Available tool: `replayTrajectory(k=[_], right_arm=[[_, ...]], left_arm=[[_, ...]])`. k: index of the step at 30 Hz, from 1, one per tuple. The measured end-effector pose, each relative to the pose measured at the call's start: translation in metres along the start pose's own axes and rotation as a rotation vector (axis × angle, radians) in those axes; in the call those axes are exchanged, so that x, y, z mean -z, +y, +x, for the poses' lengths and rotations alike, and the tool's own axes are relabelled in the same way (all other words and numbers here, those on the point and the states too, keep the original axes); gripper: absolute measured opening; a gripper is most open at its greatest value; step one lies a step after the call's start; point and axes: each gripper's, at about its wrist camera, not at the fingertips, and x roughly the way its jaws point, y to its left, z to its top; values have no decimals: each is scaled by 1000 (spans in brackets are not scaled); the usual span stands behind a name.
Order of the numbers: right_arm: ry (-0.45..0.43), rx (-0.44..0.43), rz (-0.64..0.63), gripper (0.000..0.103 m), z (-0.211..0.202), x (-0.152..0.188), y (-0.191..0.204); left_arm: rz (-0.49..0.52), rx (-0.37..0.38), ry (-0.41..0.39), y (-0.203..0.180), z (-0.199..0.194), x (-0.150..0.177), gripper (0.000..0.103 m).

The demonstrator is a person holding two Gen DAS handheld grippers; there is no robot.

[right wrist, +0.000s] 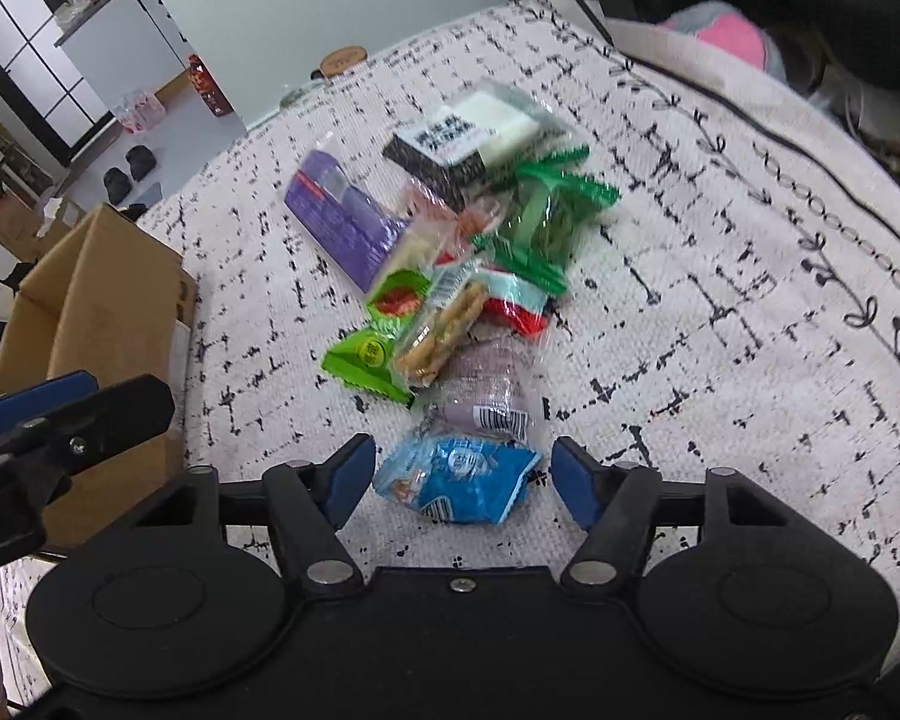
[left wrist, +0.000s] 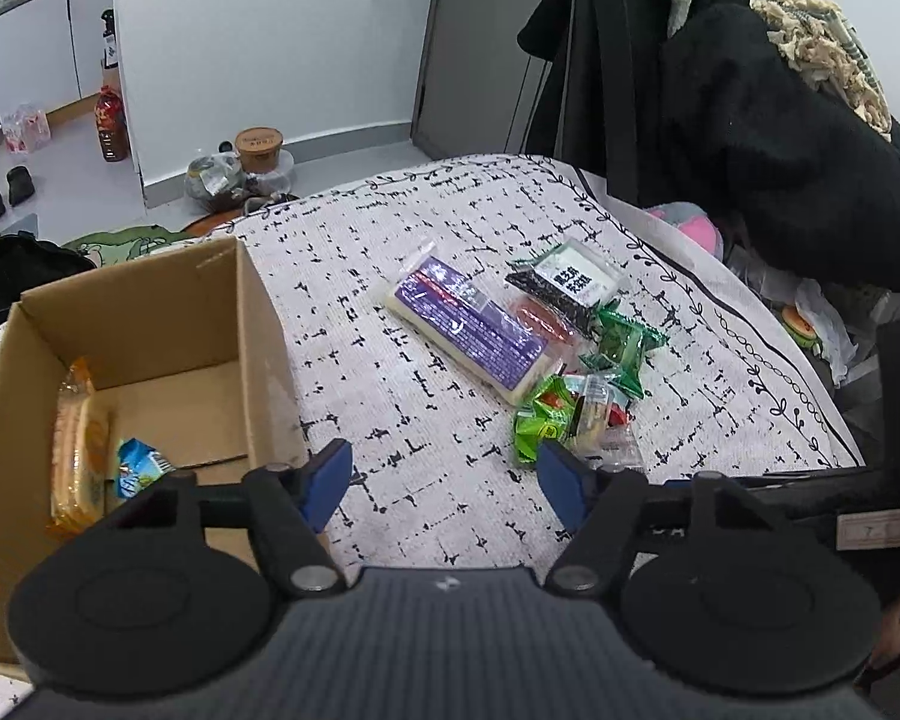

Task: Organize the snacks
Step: 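Grasp a blue candy with the right tool while the left grasps a clear snack bag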

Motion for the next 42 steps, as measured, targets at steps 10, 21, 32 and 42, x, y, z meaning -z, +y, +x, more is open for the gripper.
replayTrajectory(k=[10,21,32,42], right_arm=[[13,-3,-18,36,-2,-1,-18],[-14,44,-8,34,-18,-7,-50],[-40,93,10,36,-23,-15,-78],[-24,83,4,54,-19,-14,-82]], left_arm=[[30,10,36,-15,20,-1,65],[74,55,54,-39,39,-9,52],[117,104,88,-61,62,-12,37],[134,117,138,-73,88,-10,32]])
